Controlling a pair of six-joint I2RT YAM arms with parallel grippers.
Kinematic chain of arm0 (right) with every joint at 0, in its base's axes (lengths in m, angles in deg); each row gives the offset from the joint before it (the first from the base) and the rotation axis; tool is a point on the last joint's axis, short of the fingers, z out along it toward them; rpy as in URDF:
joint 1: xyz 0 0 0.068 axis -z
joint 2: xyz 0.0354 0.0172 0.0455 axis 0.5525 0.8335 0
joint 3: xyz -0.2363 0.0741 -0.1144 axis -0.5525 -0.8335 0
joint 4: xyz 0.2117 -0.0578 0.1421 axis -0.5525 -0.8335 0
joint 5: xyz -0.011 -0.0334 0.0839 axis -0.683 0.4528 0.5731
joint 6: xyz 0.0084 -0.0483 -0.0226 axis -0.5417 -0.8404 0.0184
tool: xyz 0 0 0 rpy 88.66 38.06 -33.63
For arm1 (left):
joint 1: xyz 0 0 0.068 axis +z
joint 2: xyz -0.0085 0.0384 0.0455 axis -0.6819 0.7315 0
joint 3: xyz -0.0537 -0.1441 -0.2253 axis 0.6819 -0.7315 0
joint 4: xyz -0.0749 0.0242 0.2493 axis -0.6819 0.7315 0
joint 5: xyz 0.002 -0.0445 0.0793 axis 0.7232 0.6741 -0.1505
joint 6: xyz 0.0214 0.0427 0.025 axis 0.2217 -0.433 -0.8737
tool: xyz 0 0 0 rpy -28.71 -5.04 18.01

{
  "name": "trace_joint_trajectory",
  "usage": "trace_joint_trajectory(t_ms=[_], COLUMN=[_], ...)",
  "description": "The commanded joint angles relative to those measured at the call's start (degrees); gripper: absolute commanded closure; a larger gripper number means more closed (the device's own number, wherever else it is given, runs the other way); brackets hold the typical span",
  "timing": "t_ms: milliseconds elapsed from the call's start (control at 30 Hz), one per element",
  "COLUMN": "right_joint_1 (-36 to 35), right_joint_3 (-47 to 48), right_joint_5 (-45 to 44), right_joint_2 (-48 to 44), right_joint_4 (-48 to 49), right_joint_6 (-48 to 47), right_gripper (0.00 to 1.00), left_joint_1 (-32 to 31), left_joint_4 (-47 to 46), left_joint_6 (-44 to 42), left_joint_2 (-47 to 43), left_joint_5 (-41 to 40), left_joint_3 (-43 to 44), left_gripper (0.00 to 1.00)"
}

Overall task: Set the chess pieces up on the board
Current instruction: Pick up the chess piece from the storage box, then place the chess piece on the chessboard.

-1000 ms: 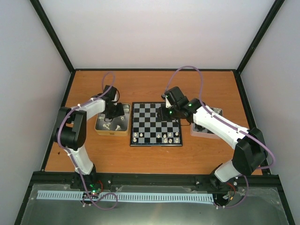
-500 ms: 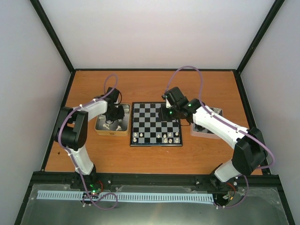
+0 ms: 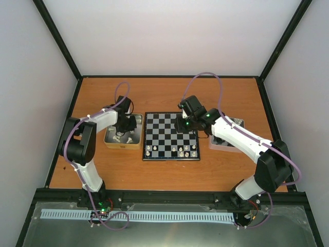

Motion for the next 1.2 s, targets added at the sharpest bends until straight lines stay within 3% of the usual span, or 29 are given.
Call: trace_joint_trajectory(t_ms=[0, 133, 233, 367, 600, 733, 1000, 1167], right_joint_1=[0.33, 0.68, 0.68, 0.85, 1.56, 1.41, -0.28, -0.28], right_joint_3=[1.18, 6.62, 10.60, 15.01, 19.15, 20.07, 24.25, 24.32], right_joint_5=[1.87, 16.09, 27.19, 34.49, 46.87, 49.56, 47.20, 44.92], right_joint_2=[0.27, 2.50, 4.68, 7.66, 10.38, 11.75, 16.29, 17.27], right_joint_4=[-0.37, -1.93, -2.53, -2.54, 3.01, 3.99, -5.13, -4.34], right_joint_6=[-0.39, -4.34, -5.01, -3.32, 4.44, 6.20, 0.94, 3.10], right_gripper=[0.61, 0.57, 0.52, 0.48, 0.45, 0.46, 0.54, 0.78], left_joint_1=[-0.29, -0.29, -0.29, -0.29, -0.50, -0.64, -0.72, -0.66], left_joint_4=[1.44, 1.42, -0.90, -2.99, -7.52, -8.83, -9.29, -9.32], left_joint_6=[-3.61, -9.37, -18.11, -23.69, -27.02, -27.71, -28.29, -28.27], left_joint_2=[-2.49, -11.42, -20.27, -28.43, -33.94, -35.02, -34.49, -35.28], left_joint_5=[-0.91, 2.65, 17.96, 35.03, 53.12, 55.64, 58.40, 56.82], left_joint_3=[-1.72, -3.53, -6.18, -8.38, -11.36, -12.06, -11.78, -12.58], left_gripper=[0.92, 0.93, 0.92, 0.91, 0.91, 0.91, 0.91, 0.91])
